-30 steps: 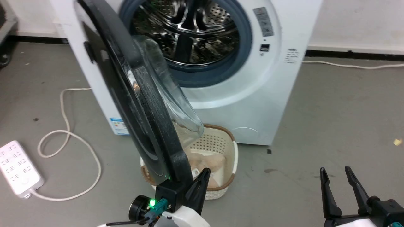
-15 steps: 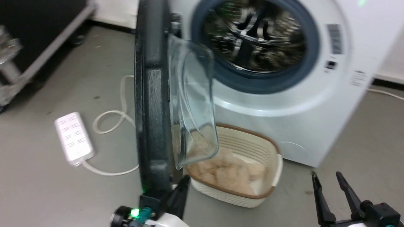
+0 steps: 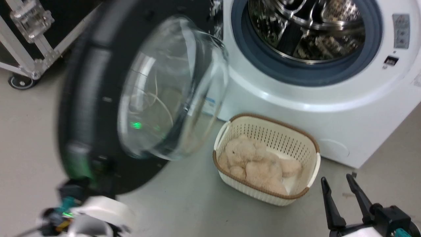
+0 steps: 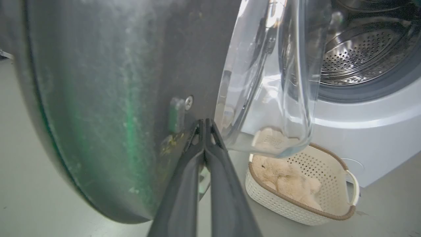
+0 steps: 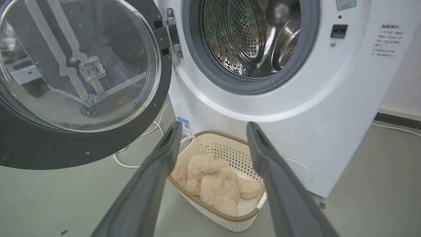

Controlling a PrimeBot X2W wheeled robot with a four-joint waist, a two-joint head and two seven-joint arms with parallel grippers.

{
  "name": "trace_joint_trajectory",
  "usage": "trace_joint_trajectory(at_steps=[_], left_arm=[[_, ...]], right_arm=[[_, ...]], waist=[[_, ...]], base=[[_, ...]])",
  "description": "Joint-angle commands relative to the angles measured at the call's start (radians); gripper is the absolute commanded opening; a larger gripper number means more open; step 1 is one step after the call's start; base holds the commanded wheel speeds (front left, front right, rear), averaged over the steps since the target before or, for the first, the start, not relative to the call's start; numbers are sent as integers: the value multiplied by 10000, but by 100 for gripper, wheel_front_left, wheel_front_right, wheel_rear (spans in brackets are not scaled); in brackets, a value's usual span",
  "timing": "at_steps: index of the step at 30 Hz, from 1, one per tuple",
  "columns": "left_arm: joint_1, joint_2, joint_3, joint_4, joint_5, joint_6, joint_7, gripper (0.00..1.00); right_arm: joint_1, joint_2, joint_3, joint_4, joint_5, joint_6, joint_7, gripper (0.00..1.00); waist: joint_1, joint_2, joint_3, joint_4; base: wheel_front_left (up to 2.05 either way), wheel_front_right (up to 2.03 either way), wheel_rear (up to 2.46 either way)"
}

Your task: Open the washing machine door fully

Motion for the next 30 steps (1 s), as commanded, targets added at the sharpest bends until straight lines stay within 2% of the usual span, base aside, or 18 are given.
trace_joint_trajectory(at_steps=[1, 3, 7, 13, 17, 22, 30], left_arm=[[-249, 154, 220, 125, -130, 34, -59, 0], [-497, 434, 603, 386, -315, 1, -70, 0], [-1043, 1009, 1594, 1115, -716, 217, -77, 0], [-1972, 1903, 2073, 2260, -933, -252, -218, 0], [-2716, 2315, 2254, 3159, -972, -344, -296, 0], [-3379, 2683, 2537, 4284, -1055, -385, -696, 0], [-3613, 2737, 2264, 4925, -905, -837, -1413, 0]], right_arm=[[-162, 13, 11, -50, -103, -9, 41, 100], [-249, 13, 48, -134, -202, -9, 120, 100], [-443, 13, 44, -301, -382, -9, 251, 100], [-602, 13, -25, -568, -714, -9, 453, 100], [-704, 13, 29, -803, -893, -9, 610, 100], [-798, 13, 19, -987, -1008, -9, 755, 100], [-736, 13, -65, -878, -884, -9, 723, 100]], waist=[[-1, 0, 257, -100], [-1, 0, 485, -210], [-1, 0, 896, -466], [-1, 0, 1403, -739], [-1, 0, 1696, -842], [-1, 0, 1870, -945], [-1, 0, 1552, -1029]], base=[[0, 0, 0], [0, 0, 0], [0, 0, 0], [0, 0, 0], [0, 0, 0], [0, 0, 0], [0, 0, 0]])
